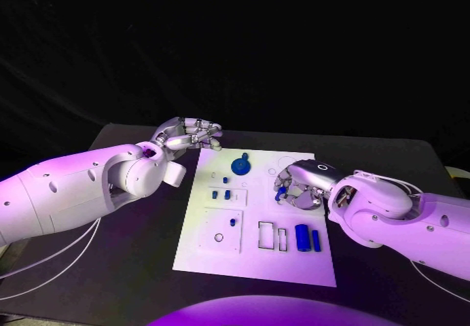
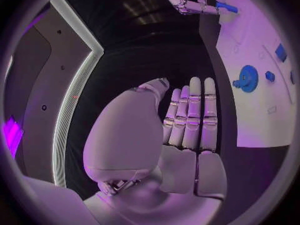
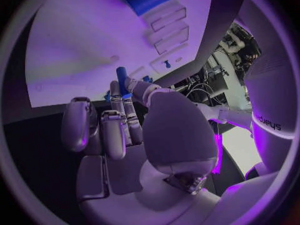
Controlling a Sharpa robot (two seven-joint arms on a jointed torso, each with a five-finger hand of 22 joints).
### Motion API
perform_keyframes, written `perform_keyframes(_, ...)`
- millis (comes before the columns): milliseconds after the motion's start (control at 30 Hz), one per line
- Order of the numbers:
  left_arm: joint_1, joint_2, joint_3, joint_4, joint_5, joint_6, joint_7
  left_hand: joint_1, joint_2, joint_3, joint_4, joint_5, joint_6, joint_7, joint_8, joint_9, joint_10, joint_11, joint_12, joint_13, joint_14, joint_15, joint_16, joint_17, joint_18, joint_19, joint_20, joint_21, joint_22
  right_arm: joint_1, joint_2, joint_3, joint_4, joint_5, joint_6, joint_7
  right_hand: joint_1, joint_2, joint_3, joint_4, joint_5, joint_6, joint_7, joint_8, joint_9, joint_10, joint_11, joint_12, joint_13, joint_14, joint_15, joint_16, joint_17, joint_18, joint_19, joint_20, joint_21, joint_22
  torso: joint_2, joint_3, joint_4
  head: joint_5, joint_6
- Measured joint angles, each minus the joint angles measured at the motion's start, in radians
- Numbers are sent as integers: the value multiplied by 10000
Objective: Assemble the parts on the task board
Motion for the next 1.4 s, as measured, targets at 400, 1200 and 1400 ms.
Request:
perform_keyframes(400, -1, 144, 0, -77, 1, 22, -76, 0, 0, 0, 0, 0, 0, 0, 0, 1, -35, 35, 0, 8, -89, 14, 0, 22, 0, -2, -1, 0, -2, 342, 310, 76, 1009, 1, -288, 16, 37, 12, 7, -11, 39, 18, 20, -10, 15, 12, 11, -1, -33, 0, 0, 0, -2, 0, -1, 0, 41, -1, -4, -20, 8, 128, -13)
perform_keyframes(1200, 0, 673, 2, -383, 58, 21, -110, 0, 0, 0, 1, 0, 0, 0, 0, -7, -34, 35, 0, 6, -125, 50, -1, 29, 0, -39, 33, -1, -4, -986, 2591, -71, 160, -397, -685, 509, 36, 11, 93, -154, 18, -1, 31, 39, 27, 14, 13, -39, -23, -1, 1, 39, -3, 0, -1, 0, 39, -4, 13, -12, 0, 601, -81)
perform_keyframes(1400, 0, 726, 1, -403, 73, 22, -117, 0, 0, 0, 1, 0, -36, 35, 0, -7, -34, 35, 0, 6, -125, 50, -1, 47, 0, -39, 32, -1, -4, -1169, 2817, -130, -89, -479, -676, 570, 35, 10, 93, -154, 49, -18, 23, 35, 31, 15, 14, -43, -27, -1, 1, 39, -4, 1, -1, 1, 39, 4, 29, 4, -3, 708, -98)
